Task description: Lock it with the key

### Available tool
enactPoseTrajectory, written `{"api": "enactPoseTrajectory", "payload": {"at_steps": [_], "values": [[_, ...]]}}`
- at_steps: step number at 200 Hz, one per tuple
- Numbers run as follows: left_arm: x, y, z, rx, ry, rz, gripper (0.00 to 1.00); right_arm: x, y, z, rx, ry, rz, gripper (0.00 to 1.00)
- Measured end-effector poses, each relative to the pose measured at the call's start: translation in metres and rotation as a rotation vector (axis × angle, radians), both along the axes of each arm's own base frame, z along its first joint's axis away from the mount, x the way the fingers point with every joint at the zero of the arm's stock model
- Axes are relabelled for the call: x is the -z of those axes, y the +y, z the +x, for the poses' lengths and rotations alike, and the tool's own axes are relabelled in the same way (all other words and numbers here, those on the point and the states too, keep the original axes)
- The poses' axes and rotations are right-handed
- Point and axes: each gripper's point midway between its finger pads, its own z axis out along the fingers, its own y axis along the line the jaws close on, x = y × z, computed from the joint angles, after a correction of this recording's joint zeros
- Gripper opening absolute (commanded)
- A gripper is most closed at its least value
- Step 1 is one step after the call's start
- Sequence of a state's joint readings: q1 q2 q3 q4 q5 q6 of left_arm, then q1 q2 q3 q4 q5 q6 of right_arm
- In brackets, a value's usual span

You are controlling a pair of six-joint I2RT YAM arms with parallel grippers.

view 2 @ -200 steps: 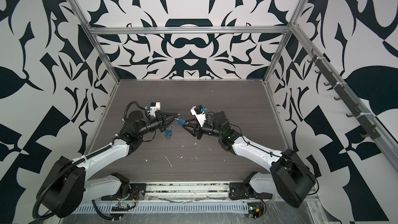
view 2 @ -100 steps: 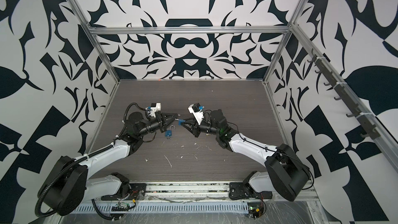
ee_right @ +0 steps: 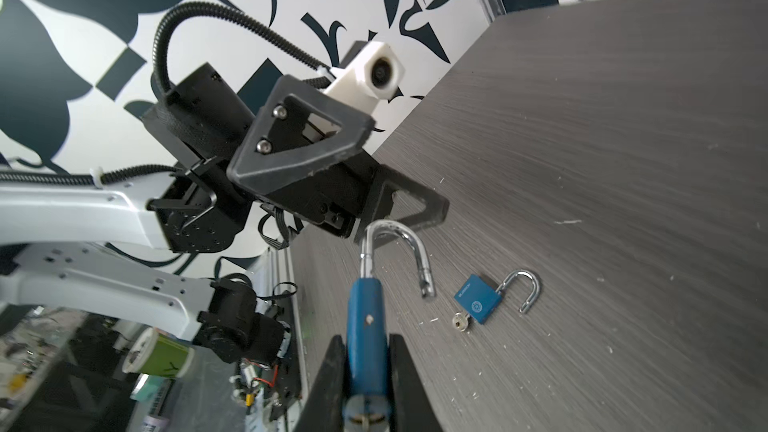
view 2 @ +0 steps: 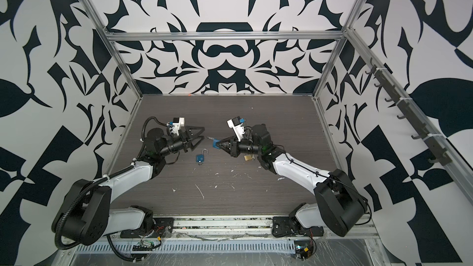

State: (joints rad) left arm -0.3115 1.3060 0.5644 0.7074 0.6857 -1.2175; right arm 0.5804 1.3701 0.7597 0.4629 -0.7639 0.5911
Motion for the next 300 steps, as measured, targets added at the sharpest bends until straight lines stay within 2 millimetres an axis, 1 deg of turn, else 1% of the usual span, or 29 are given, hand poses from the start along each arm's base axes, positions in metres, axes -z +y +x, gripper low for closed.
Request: {"api": "enactPoseTrajectory", "payload": {"at_steps": [9, 22, 39, 40, 44, 69, 92, 115, 148, 179, 206, 238, 281, 300], "values": [[-0.006, -0.001, 0.003, 0.015, -0.06, 0.034, 0.88, -0.001, -0.001, 0.001, -0.001, 0.069, 0.013, 0.0], [-0.016, -0.005, 0.004, 0.046, -0.152, 0.062, 0.87, -0.001, 0.002, -0.002, -0.018, 0.167, 0.033, 0.0], [-0.023, -0.01, 0.001, 0.097, -0.235, 0.072, 0.86, 0.006, 0.005, -0.007, -0.037, 0.302, 0.046, 0.0], [-0.023, -0.011, 0.001, 0.104, -0.243, 0.073, 0.84, 0.006, 0.005, -0.008, -0.038, 0.312, 0.046, 0.0], [-0.023, -0.012, 0.0, 0.117, -0.25, 0.072, 0.81, 0.009, 0.006, -0.008, -0.04, 0.337, 0.045, 0.0], [-0.019, -0.02, -0.003, 0.197, -0.292, 0.063, 0.78, 0.018, 0.007, -0.011, -0.04, 0.45, 0.041, 0.0], [-0.017, -0.025, -0.01, 0.247, -0.306, 0.056, 0.77, 0.017, 0.008, -0.011, -0.042, 0.492, 0.051, 0.0], [-0.019, -0.031, -0.019, 0.291, -0.333, 0.054, 0.73, 0.015, 0.011, -0.008, -0.048, 0.508, 0.069, 0.0], [-0.014, -0.042, -0.031, 0.337, -0.341, 0.07, 0.67, 0.016, 0.016, -0.002, -0.057, 0.528, 0.09, 0.0], [-0.012, -0.042, -0.038, 0.345, -0.333, 0.096, 0.61, 0.015, 0.017, -0.001, -0.067, 0.528, 0.103, 0.0], [-0.015, -0.04, -0.043, 0.341, -0.336, 0.115, 0.55, 0.01, 0.016, 0.0, -0.072, 0.505, 0.11, 0.0], [-0.018, -0.038, -0.047, 0.336, -0.338, 0.126, 0.52, 0.003, 0.009, 0.002, -0.063, 0.454, 0.108, 0.0], [-0.014, -0.038, -0.046, 0.332, -0.329, 0.137, 0.36, -0.003, 0.001, 0.001, -0.051, 0.398, 0.093, 0.0], [-0.013, -0.037, -0.045, 0.326, -0.323, 0.139, 0.33, -0.005, -0.001, 0.002, -0.048, 0.381, 0.094, 0.0]]}}
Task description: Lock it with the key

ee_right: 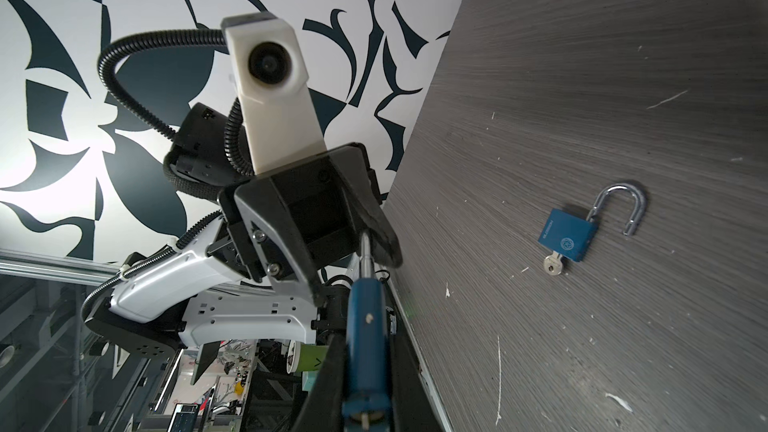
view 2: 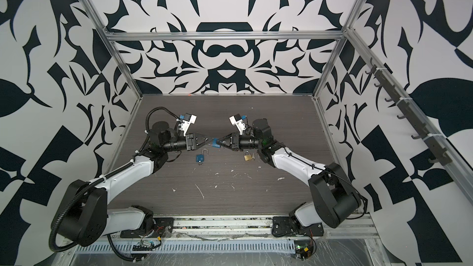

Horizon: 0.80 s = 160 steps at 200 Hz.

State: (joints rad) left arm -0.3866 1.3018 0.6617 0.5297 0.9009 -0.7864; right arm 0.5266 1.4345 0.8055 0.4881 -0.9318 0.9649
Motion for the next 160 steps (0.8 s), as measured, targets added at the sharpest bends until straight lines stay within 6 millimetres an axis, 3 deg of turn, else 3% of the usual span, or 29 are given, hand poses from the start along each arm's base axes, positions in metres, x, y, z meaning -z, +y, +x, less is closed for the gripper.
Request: {"api": "enactPoseTrajectory", "payload": {"at_steps": [94, 160], "values": [[-0.007, 0.004, -0.002, -0.027, -0.007, 0.003, 0.21, -0.006, -0.001, -0.004, -0.026, -0.035, 0.013, 0.0], [-0.01, 0.005, -0.004, -0.029, -0.006, -0.003, 0.0, -0.011, -0.003, -0.005, -0.028, -0.049, 0.02, 0.0]]}}
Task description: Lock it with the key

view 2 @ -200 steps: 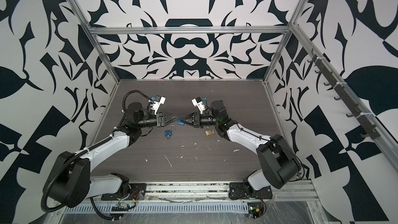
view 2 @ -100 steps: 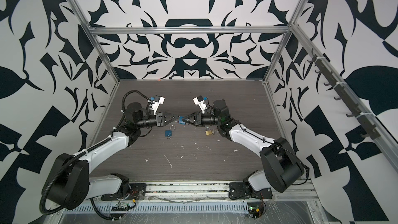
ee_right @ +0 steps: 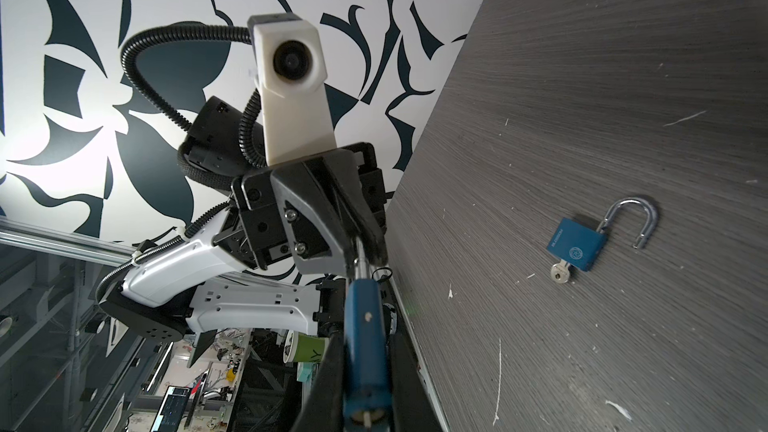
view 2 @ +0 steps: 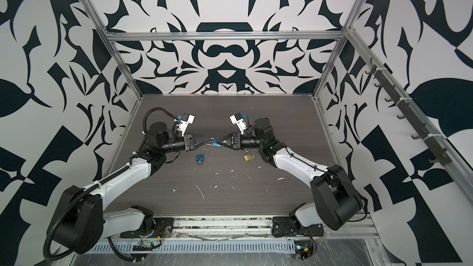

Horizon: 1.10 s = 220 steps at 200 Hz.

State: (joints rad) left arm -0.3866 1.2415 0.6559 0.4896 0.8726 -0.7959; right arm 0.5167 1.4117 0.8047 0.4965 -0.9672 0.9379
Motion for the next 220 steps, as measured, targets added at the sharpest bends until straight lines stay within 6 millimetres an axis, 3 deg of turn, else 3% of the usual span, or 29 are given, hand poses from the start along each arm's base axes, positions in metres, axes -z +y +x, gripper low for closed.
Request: {"api": "enactPoseTrajectory", "payload": {"at_steps": [74, 220], "values": [[-0.011, 0.001, -0.003, 0.003, -0.029, -0.029, 0.0, -0.01, -0.001, -0.003, -0.011, -0.017, 0.054, 0.0], [-0.014, -0.006, 0.001, -0.009, -0.024, -0.074, 0.0, -0.01, 0.001, 0.001, -0.009, -0.016, 0.096, 0.0]]}}
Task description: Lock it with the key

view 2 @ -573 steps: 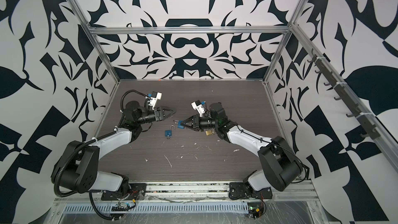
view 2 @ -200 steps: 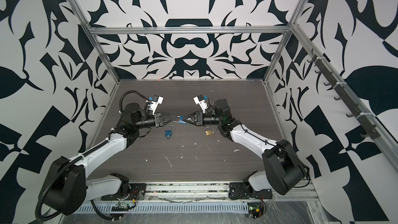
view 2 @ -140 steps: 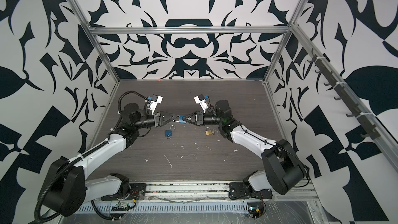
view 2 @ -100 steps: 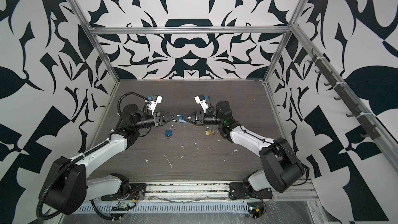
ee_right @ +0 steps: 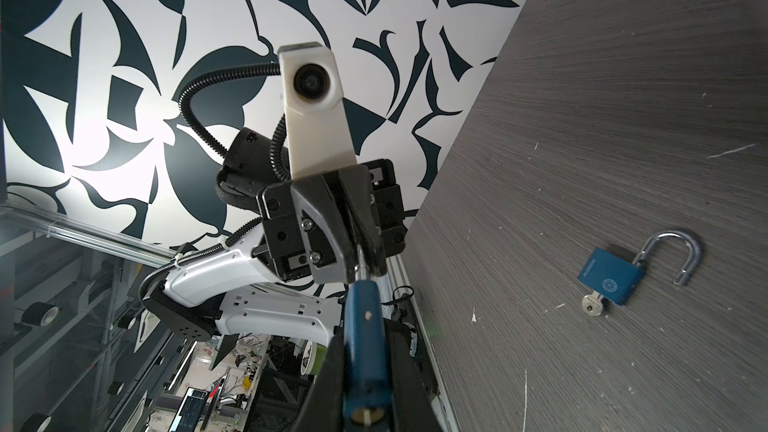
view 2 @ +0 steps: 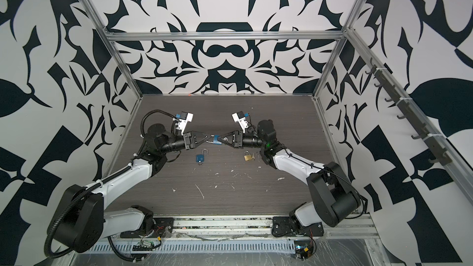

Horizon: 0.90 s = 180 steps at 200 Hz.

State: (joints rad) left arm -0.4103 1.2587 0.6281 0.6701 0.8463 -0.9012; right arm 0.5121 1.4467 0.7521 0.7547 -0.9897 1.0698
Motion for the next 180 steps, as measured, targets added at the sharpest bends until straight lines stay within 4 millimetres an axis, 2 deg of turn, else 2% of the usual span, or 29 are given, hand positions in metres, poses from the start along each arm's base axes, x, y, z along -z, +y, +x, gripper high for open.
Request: {"api": "enactPoseTrajectory", "payload": {"at_steps": [73, 128, 180], "values": [[0.001, -0.006, 0.006, -0.046, -0.005, 0.002, 0.0, 0.001, 0.002, 0.006, 0.01, -0.014, -0.009, 0.0], [0.013, -0.012, 0.016, -0.083, 0.019, 0.017, 0.0, 0.013, 0.006, 0.016, 0.022, 0.018, -0.03, 0.0], [0.009, -0.013, 0.027, -0.124, 0.01, -0.004, 0.0, 0.008, 0.007, 0.029, 0.046, 0.014, -0.03, 0.0]]}}
